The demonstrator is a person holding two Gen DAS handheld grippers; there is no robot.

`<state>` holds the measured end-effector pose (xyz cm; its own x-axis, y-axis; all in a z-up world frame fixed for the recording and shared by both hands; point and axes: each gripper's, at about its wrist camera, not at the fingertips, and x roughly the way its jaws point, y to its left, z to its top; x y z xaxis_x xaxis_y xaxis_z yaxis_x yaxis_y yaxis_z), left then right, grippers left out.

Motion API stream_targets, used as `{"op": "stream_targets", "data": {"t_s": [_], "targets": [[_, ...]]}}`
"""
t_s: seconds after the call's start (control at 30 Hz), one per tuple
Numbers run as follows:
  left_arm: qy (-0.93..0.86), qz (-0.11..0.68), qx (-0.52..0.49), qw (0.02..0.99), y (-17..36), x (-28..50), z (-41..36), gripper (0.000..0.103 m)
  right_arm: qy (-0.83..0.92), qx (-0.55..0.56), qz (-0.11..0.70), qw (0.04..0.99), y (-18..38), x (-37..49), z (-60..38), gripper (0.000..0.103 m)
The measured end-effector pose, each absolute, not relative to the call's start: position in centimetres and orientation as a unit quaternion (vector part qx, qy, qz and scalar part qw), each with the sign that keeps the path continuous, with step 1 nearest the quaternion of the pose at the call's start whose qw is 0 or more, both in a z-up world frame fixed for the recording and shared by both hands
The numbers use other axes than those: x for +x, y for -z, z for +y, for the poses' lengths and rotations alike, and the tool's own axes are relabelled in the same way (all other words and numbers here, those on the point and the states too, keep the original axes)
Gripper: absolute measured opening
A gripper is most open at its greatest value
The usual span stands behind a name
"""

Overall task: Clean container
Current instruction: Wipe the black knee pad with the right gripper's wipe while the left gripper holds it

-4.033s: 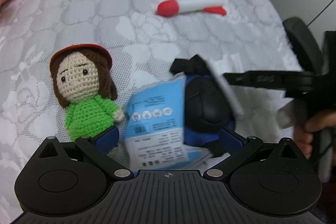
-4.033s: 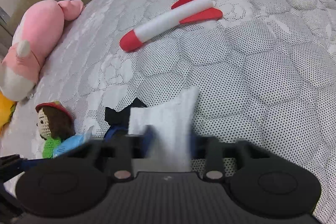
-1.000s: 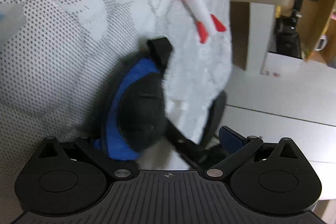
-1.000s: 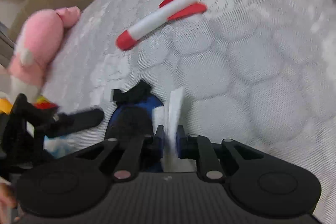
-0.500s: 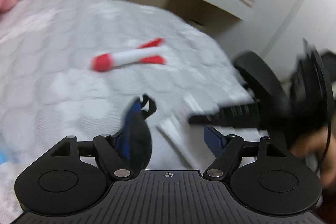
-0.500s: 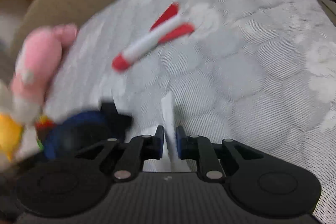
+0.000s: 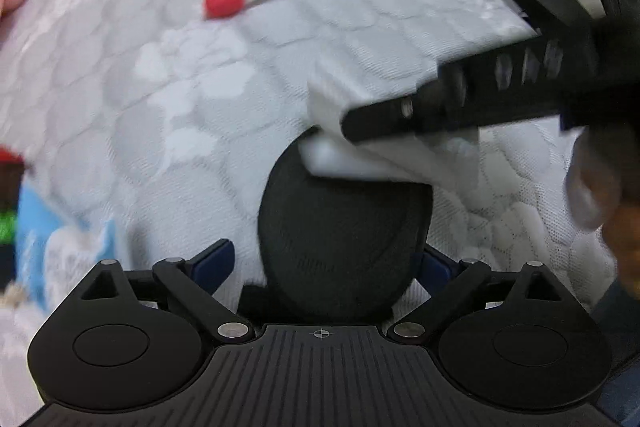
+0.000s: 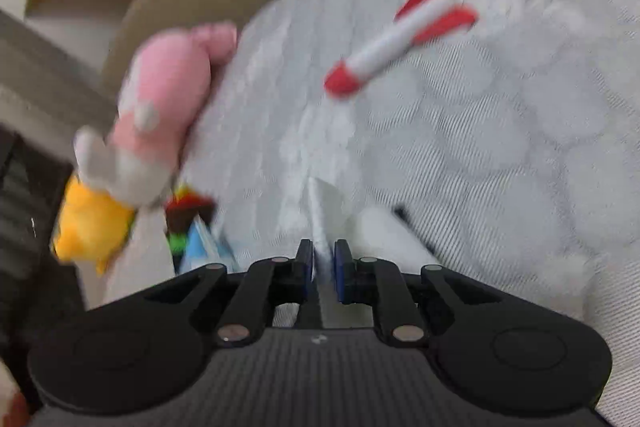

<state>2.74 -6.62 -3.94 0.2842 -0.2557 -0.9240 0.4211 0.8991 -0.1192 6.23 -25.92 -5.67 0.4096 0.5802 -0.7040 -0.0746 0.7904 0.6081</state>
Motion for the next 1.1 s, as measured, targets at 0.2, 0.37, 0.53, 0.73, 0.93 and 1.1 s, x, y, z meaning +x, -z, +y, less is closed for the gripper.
{"op": "stream_targets", "data": {"t_s": [0.2, 0.37, 0.53, 0.73, 0.93, 1.1], "targets": [[0.197, 0.597, 0.024, 0.777, 3.8, 2.5, -5.4, 0.101, -0.129, 0.124, 0.496, 0.850, 5.2, 6.2, -25.4, 0.027], [0.192, 0.624, 0.026, 0.757, 5.9, 2.9, -5.3, 0.101, -0.167, 0.090, 0.507, 0.841, 5.4, 5.9, -24.0, 0.045], [0.224, 0.618, -0.020, 0.753, 6.3, 3.2, -5.6, 0.101, -0.169, -0.010, 0.498, 0.851, 5.4, 5.0, -21.9, 0.015], [0.281, 0.578, -0.063, 0.764, 6.2, 4.0, -7.3, 0.101, -0.084, -0.013, 0.425, 0.901, 3.0, 4.9, -23.8, 0.009], [0.251, 0.570, 0.034, 0.781, 6.0, 2.6, -8.0, 0.101, -0.174, 0.163, 0.448, 0.862, 2.2, 4.5, -25.5, 0.010], [0.246, 0.580, 0.046, 0.775, 5.4, 1.7, -7.5, 0.101, -0.164, 0.032, 0.517, 0.839, 5.7, 4.7, -21.4, 0.021]]}}
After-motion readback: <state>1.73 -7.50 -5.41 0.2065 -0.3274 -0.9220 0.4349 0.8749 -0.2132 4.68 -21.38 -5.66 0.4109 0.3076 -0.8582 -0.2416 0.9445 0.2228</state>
